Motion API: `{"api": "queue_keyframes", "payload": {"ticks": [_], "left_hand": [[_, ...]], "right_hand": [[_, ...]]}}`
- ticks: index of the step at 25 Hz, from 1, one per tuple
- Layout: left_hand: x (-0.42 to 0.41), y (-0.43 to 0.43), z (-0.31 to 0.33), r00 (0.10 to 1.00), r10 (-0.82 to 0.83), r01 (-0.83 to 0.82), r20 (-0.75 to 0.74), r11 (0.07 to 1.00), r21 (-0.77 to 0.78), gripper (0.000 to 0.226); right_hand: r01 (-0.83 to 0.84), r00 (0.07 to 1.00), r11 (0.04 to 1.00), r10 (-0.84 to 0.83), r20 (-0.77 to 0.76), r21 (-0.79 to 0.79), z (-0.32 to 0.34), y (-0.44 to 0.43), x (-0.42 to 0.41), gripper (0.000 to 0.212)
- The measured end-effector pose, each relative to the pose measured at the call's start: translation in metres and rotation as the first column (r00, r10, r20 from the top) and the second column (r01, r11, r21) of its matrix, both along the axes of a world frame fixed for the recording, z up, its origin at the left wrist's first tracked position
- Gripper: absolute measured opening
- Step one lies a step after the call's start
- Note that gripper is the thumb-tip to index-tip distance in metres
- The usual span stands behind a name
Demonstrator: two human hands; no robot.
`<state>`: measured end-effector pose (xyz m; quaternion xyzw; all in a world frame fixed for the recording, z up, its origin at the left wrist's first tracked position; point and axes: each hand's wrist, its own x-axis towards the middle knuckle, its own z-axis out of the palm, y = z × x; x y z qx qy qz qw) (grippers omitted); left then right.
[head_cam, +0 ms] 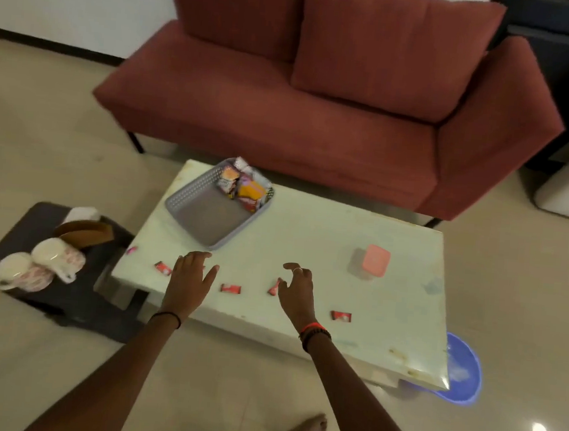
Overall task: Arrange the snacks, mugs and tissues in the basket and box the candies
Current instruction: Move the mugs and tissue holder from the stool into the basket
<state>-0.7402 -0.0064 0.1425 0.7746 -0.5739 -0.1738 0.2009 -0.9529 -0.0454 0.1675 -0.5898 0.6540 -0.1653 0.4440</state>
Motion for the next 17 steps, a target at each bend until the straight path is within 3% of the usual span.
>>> {"api": "queue_keyframes", "payload": {"ticks": [11, 17], "left_hand": [[0.179, 0.126, -0.006, 0.950, 0.288, -0.285, -0.116, 0.958, 0.044, 0.032], [0.255, 0.143, -0.026, 0.811, 0.548, -0.532, -0.204, 0.837, 0.132, 0.040]], "right_hand": [[-0.196, 0.981, 0.979, 0.196, 0.011, 0.062, -0.009, 0.054, 0.216, 0.043], [-0.336, 0.942, 0.934, 0.335, 0.023, 0.122, -0.032, 0.056, 0.312, 0.042]]}}
